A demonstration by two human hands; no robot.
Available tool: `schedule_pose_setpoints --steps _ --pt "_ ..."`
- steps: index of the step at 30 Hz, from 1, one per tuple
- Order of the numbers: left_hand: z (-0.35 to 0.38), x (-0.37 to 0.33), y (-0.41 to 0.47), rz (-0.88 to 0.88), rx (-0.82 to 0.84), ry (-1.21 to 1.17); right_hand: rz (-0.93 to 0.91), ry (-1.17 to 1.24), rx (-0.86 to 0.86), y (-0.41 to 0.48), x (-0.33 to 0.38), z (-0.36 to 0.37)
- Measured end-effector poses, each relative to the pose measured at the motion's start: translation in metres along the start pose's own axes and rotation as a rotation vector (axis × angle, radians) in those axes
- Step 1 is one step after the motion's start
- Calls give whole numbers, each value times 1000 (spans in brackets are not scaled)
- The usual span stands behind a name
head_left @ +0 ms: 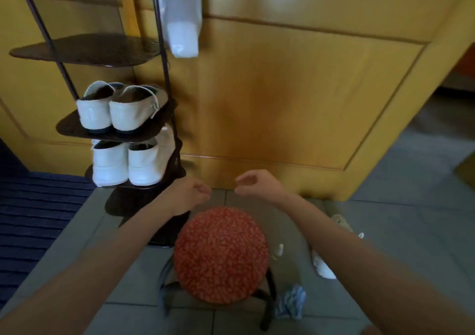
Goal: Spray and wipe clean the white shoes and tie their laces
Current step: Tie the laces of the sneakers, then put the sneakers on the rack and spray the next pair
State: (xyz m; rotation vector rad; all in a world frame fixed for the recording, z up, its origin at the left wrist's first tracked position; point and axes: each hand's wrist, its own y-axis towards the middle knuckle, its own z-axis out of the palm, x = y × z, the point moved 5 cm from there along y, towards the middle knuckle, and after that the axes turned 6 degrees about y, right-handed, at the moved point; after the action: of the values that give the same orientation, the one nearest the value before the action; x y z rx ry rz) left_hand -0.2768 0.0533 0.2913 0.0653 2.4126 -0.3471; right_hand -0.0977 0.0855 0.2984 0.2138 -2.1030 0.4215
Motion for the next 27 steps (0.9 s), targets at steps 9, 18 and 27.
schedule_pose_setpoints --steps 9,18,27 --pt "108 -101 69 37 170 136 316 243 -125 -52 -140 -118" --pt "265 -150 141 -104 266 -75 596 331 -312 -75 -275 -186" --pt "382 -143 188 -357 347 -201 678 241 -508 -70 -396 -213"
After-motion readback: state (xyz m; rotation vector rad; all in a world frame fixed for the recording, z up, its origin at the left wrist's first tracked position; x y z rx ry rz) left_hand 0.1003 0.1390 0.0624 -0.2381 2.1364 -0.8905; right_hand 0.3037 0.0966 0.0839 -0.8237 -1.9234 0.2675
